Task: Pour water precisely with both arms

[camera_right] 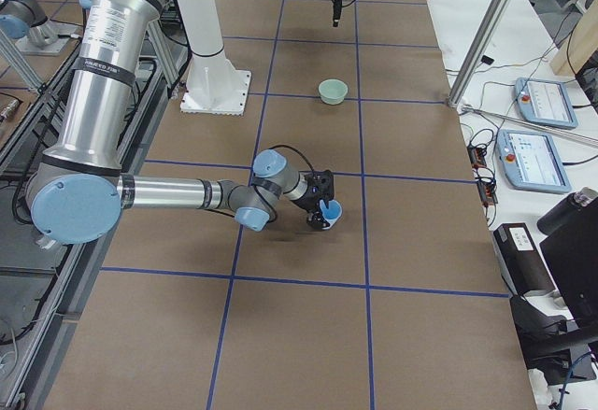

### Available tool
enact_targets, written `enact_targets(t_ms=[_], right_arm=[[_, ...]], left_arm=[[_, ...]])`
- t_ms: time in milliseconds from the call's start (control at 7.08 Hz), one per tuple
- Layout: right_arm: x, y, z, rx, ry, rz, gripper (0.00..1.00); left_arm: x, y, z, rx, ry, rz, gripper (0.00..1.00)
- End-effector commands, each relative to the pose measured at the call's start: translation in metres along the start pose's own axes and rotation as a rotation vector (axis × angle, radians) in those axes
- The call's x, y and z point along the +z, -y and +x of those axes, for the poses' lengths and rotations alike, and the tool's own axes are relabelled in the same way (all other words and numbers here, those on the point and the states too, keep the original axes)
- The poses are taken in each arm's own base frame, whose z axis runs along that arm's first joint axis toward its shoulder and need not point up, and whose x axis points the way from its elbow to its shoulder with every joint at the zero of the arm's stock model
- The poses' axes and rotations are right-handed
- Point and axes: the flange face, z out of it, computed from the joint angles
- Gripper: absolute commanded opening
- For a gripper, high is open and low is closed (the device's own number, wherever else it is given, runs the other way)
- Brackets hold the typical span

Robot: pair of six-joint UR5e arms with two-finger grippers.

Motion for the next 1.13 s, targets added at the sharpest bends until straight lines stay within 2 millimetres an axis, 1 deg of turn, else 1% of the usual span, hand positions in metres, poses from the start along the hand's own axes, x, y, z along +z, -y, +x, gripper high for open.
enact_targets(t_ms=[0,141,282,424,565,706,847,988], right_arm=[[0.001,-0.001,0.001,-0.002,-0.001,-0.004,1.00],[-0.002,-0.001,-0.001,-0.010,0.015,-0.020,1.00],[-0.012,0.006,-0.001,0.004,0.047,-0.052,1.00],[-0.023,0.023,0.009,0.033,0.071,-0.063,1.00],[-0.030,0.033,0.020,0.024,0.072,-0.057,1.00],[-0.036,0.039,0.031,0.005,0.074,-0.058,1.00],[-0.044,0.053,0.043,0.030,0.066,-0.073,1.00],[-0.051,0.079,0.045,0.047,0.079,-0.107,1.00]], left_arm=[[-0.003,-0.001,0.002,0.004,-0.004,0.003,0.77],[-0.003,-0.001,0.002,0.004,-0.004,0.003,0.77],[-0.004,-0.001,0.004,0.004,-0.006,0.004,0.77],[-0.004,-0.001,0.004,0.003,-0.005,0.004,0.77],[-0.004,-0.002,0.004,0.004,-0.005,0.002,0.77],[-0.001,-0.003,0.010,-0.045,-0.005,-0.001,0.77],[0.000,-0.003,0.024,-0.075,-0.015,-0.001,0.77],[0.007,-0.005,0.061,-0.104,-0.036,-0.011,0.77]])
